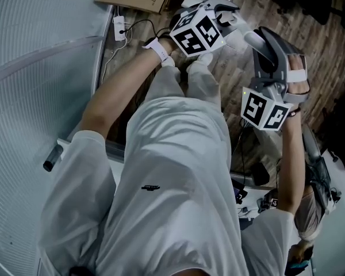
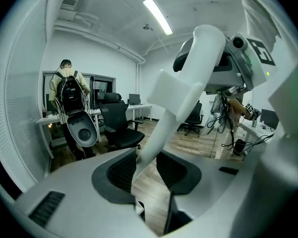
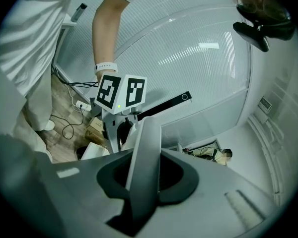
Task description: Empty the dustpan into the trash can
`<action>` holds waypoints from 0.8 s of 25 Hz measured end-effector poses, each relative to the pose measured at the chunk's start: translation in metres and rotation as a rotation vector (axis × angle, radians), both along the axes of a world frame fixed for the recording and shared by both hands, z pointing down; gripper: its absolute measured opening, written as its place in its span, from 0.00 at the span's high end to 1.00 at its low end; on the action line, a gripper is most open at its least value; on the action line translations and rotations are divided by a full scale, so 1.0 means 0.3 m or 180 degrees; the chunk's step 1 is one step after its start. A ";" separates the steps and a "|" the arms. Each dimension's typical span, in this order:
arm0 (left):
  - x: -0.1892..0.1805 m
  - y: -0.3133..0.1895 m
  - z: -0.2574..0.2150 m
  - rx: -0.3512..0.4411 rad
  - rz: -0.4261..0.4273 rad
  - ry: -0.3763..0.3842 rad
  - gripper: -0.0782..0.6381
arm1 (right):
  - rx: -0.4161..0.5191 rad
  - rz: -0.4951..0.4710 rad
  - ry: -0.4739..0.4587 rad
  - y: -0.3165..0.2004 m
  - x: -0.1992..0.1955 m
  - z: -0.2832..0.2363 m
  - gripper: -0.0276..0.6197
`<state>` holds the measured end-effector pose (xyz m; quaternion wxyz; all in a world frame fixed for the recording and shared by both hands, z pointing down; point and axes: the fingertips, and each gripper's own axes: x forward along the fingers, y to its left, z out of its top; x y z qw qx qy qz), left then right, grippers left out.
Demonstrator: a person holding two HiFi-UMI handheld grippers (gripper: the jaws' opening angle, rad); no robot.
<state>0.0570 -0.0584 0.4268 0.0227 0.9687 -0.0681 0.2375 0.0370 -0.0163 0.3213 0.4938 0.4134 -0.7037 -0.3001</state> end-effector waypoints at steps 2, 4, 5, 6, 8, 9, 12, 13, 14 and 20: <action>-0.006 -0.001 -0.011 0.0005 0.0015 0.0022 0.71 | 0.0021 -0.0020 -0.0007 0.001 -0.012 -0.012 0.83; -0.018 0.004 -0.031 0.0031 0.0035 0.0059 0.71 | 0.0057 -0.0034 -0.0005 0.009 -0.033 -0.030 0.83; -0.025 0.007 -0.040 0.0045 0.0043 0.0078 0.71 | 0.0078 -0.0040 0.0006 0.012 -0.043 -0.039 0.83; -0.028 0.007 -0.049 0.0056 0.0048 0.0094 0.71 | 0.0097 -0.0049 0.0018 0.013 -0.050 -0.046 0.83; -0.013 -0.002 -0.062 0.0064 0.0049 0.0108 0.71 | 0.0124 -0.0077 0.0024 0.005 -0.042 -0.057 0.83; 0.004 -0.010 -0.067 0.0067 0.0048 0.0106 0.71 | 0.0133 -0.0092 0.0016 -0.001 -0.027 -0.062 0.83; 0.030 -0.031 -0.081 0.0092 0.0048 0.0124 0.71 | 0.0169 -0.0123 0.0021 -0.016 -0.009 -0.075 0.83; 0.020 -0.032 -0.091 0.0105 0.0046 0.0148 0.71 | 0.0186 -0.0129 0.0041 -0.013 -0.022 -0.082 0.83; 0.004 -0.029 -0.103 0.0121 0.0043 0.0175 0.71 | 0.0207 -0.0136 0.0065 -0.006 -0.041 -0.091 0.83; -0.097 0.001 -0.148 0.0235 0.0051 0.0275 0.70 | 0.0318 -0.0212 0.0137 0.050 -0.154 -0.116 0.83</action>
